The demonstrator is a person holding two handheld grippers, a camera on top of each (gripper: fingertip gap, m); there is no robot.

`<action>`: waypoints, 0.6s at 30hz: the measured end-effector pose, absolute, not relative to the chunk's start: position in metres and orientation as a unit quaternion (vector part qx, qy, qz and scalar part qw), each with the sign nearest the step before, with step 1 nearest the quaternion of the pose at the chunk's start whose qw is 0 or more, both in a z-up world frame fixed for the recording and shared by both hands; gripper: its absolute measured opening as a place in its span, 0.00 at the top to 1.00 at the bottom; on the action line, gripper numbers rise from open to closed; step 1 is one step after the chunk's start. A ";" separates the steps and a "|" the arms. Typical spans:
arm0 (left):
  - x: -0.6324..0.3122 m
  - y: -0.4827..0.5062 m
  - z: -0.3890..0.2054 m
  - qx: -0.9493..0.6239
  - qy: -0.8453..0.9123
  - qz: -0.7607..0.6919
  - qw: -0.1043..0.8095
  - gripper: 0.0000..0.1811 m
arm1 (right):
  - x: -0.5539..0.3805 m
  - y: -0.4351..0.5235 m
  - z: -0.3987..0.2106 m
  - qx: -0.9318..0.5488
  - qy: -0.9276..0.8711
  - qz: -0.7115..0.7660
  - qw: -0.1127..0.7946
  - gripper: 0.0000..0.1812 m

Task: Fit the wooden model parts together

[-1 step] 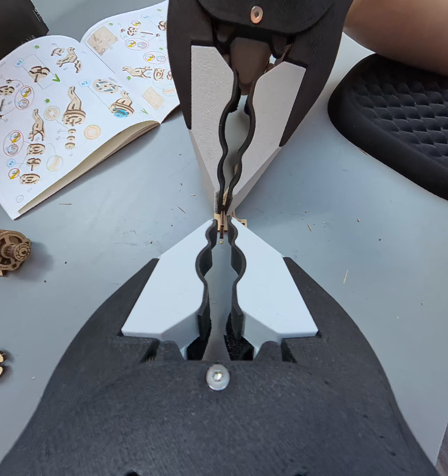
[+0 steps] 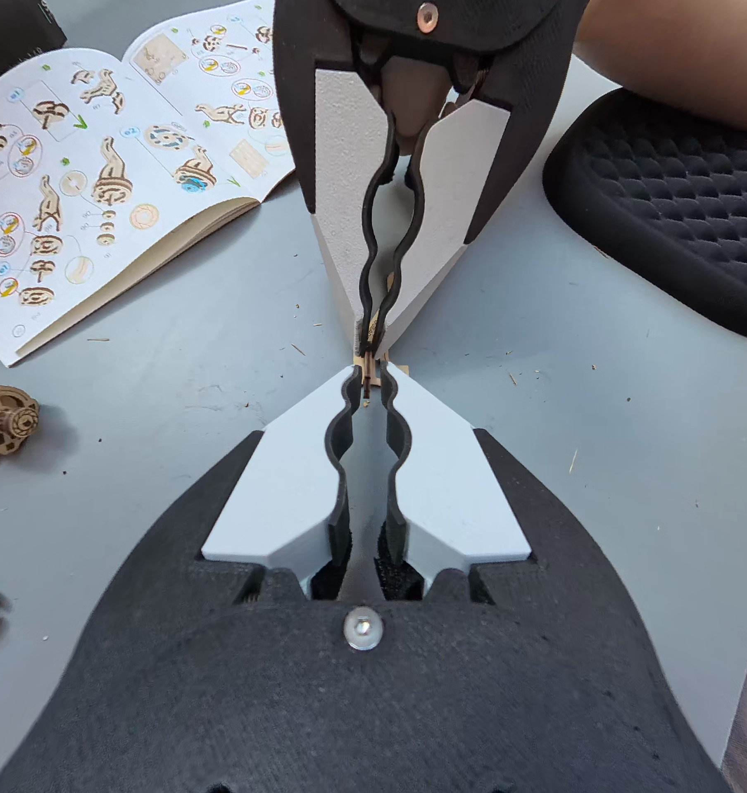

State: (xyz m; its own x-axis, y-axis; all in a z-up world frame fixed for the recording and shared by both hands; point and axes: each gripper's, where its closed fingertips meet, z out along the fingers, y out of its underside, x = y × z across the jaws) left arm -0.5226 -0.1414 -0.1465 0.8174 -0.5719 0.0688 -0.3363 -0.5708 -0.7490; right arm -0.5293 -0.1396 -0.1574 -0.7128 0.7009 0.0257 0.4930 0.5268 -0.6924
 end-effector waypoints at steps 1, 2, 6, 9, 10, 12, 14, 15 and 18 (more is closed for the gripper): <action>-0.521 -0.141 -0.147 -0.872 0.260 -0.161 0.382 0.96 | -0.529 -0.140 -0.157 -0.347 -0.860 0.340 0.152 0.98; -0.520 -0.140 -0.148 -0.872 0.259 -0.162 0.382 0.96 | -0.529 -0.140 -0.157 -0.347 -0.861 0.339 0.153 0.98; -0.522 -0.137 -0.150 -0.872 0.268 -0.149 0.381 0.99 | -0.529 -0.140 -0.158 -0.346 -0.863 0.334 0.155 0.98; -0.522 -0.138 -0.151 -0.872 0.281 -0.138 0.376 0.99 | -0.529 -0.140 -0.158 -0.346 -0.864 0.332 0.155 0.99; -0.522 -0.138 -0.151 -0.871 0.284 -0.135 0.376 0.99 | -0.529 -0.140 -0.158 -0.347 -0.864 0.331 0.155 0.98; -0.522 -0.138 -0.151 -0.869 0.285 -0.135 0.381 0.99 | -0.529 -0.140 -0.158 -0.346 -0.866 0.326 0.156 0.98; -0.521 -0.138 -0.151 -0.866 0.277 -0.142 0.391 0.99 | -0.529 -0.140 -0.158 -0.344 -0.868 0.320 0.159 0.99; -0.521 -0.139 -0.151 -0.864 0.273 -0.145 0.396 0.99 | -0.528 -0.140 -0.158 -0.343 -0.870 0.318 0.160 0.98; -0.521 -0.139 -0.151 -0.862 0.271 -0.145 0.403 0.99 | -0.528 -0.140 -0.158 -0.338 -0.872 0.314 0.165 0.99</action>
